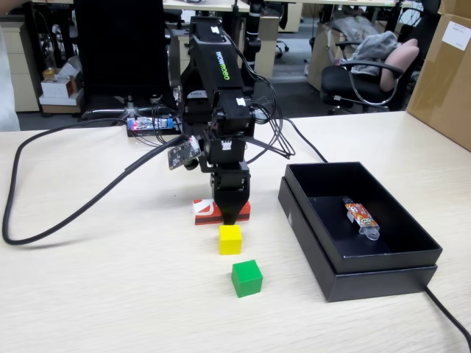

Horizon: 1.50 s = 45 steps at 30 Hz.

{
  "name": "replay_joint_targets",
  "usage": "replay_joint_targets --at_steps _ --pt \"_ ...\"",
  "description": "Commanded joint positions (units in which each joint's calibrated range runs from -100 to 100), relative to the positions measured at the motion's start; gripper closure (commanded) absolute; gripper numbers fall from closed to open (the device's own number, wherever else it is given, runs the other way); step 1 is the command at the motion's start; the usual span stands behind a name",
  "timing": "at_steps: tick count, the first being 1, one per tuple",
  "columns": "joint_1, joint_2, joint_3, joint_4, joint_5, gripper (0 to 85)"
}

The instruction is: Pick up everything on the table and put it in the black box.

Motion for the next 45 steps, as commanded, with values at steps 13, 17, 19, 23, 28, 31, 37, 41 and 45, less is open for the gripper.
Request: replay_joint_targets --at_steps 13,17,19,23,28,31,37,41,45 --pt "2.15 -15.90 -1.77 -4.74 -0.29 81.1" --pt "5.67 -31.51 -3.68 -5.17 0.29 81.1" --pt "8.45 -39.42 -3.04 -5.17 0.83 81.1" --pt "12.26 -44.70 2.40 -5.09 2.10 81.1" --pt "13.63 -34.95 18.44 -4.92 3.52 81.1" --pt "14.70 -25.31 27.06 -4.92 3.76 81.1" --pt "17.58 -0.76 44.65 -4.92 5.67 81.1" --pt "17.58 2.46 43.74 -4.92 5.71 81.0" --pt "16.70 4.64 41.74 -4.92 5.71 81.0"
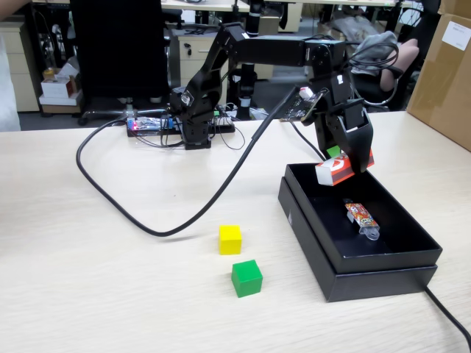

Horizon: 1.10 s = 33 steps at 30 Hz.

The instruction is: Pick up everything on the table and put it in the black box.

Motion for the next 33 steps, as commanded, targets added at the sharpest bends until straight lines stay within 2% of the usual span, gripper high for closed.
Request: replay_joint_targets --at_steps 1,9,12,17,18,20,22,24,27,33 --pt "-0.63 -0.71 1.02 0.27 -0.10 80.9" --pt "-1.47 1.36 -6.15 0.27 -0.49 79.9" --pt "-1.27 2.85 -7.96 0.27 -0.44 74.2" --pt "-0.83 3.31 -9.41 0.27 -0.24 74.1" --pt "-0.73 3.42 -9.50 0.27 -0.29 71.6" --pt "-0.59 3.65 -9.77 0.27 -0.44 60.9" --pt "-0.73 3.65 -9.77 0.27 -0.39 60.0" --pt "-0.88 3.19 -9.59 0.27 -0.44 54.8" --pt "-1.03 -0.02 -9.05 0.27 -0.44 53.1" --pt "-1.27 -17.92 -5.69 0.18 -0.39 52.9"
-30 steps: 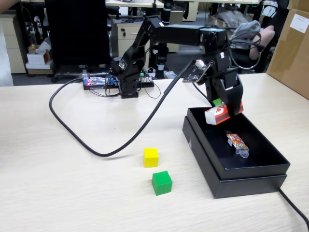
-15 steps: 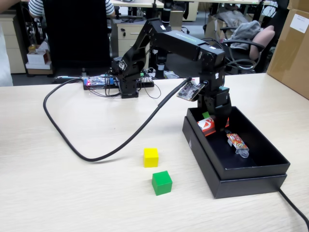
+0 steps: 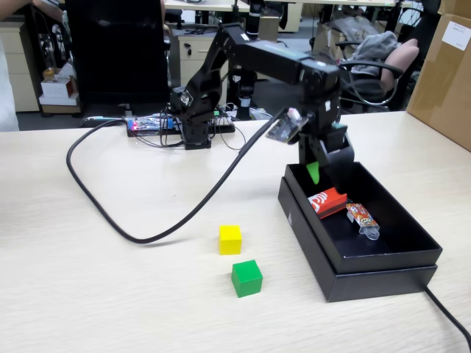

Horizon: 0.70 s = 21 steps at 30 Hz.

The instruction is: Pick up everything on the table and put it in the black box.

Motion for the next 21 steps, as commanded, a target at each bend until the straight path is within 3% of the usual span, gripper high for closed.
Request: replay_joint_targets --at_steps 1,11,21 --pt "-0.39 -11.90 5.54 0.01 -0.29 52.9" --pt "-7.81 -16.61 1.10 -0.16 -2.78 48.1" --pt "-13.28 -12.25 -14.95 -0.07 -4.40 43.8"
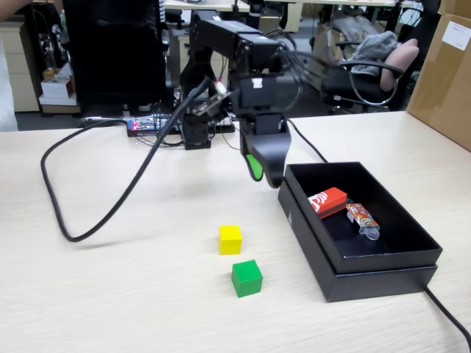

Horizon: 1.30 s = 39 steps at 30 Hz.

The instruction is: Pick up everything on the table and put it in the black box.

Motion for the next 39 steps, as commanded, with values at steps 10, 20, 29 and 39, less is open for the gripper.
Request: replay_joint_targets --at_steps 10,20,29,39 --pt "-3.22 8.53 -0.06 3.29 -1.27 42.4" --pt "-5.08 16.68 4.65 6.92 -2.49 42.4" --pt "-5.52 23.10 8.28 7.53 -3.03 42.4" --pt "-4.98 25.86 8.73 7.53 -4.10 50.0"
